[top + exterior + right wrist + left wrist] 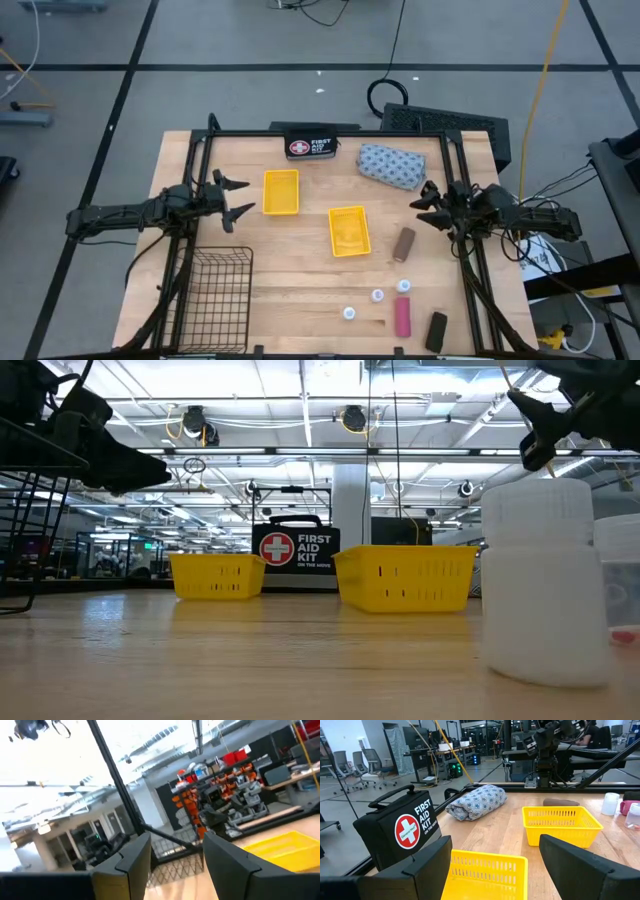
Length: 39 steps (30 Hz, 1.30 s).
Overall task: Pick & Place Medicine items
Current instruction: Put the brown bandage into the left yellow basket
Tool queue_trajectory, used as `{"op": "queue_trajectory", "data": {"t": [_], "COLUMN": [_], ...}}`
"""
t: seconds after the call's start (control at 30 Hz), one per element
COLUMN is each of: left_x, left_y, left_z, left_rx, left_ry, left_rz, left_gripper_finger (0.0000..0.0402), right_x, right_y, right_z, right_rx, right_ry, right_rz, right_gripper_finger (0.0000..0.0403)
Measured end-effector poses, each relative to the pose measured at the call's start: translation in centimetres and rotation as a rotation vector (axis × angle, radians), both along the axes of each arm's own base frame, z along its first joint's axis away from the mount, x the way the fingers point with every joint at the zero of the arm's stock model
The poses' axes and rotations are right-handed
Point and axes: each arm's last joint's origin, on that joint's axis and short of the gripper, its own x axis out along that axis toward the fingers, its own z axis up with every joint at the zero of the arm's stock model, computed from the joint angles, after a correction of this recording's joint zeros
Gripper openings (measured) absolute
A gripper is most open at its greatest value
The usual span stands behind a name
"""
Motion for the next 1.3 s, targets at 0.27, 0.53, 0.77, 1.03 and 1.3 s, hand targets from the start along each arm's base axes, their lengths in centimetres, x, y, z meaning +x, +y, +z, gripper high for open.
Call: {"op": "queue_trajectory", "data": {"t": [0.27, 0.53, 0.77, 1.03, 1.3], "left_x": [0.0, 0.0, 0.0, 0.0, 0.0], "left_y": [0.0, 0.0, 0.0, 0.0, 0.0], "left_z": [0.0, 0.0, 0.0, 0.0, 0.0], "left_rx": [0.000, 0.000, 0.000, 0.000, 0.001], "left_ry": [0.000, 0.000, 0.000, -0.002, -0.004], "left_rz": [0.000, 0.000, 0.000, 0.000, 0.000], "left_gripper_finger": [0.0310, 0.0310, 0.0310, 0.0310, 0.0310], "right_x": [0.2, -0.1, 1.6, 5.8, 7.8], "right_y": [-0.5, 0.6, 2.3, 4.8, 5.1], "right_z": [-0.1, 2.4, 2.1, 6.4, 3.8], "right_rx": [0.179, 0.120, -0.012, -0.263, -0.526], "right_ry": [0.017, -0.235, -0.193, 0.222, 0.925], "right_rz": [-0.125, 0.033, 0.098, 0.175, 0.105], "right_gripper_finger": [0.0169, 0.0187, 0.0263, 0.0312, 0.0303]}}
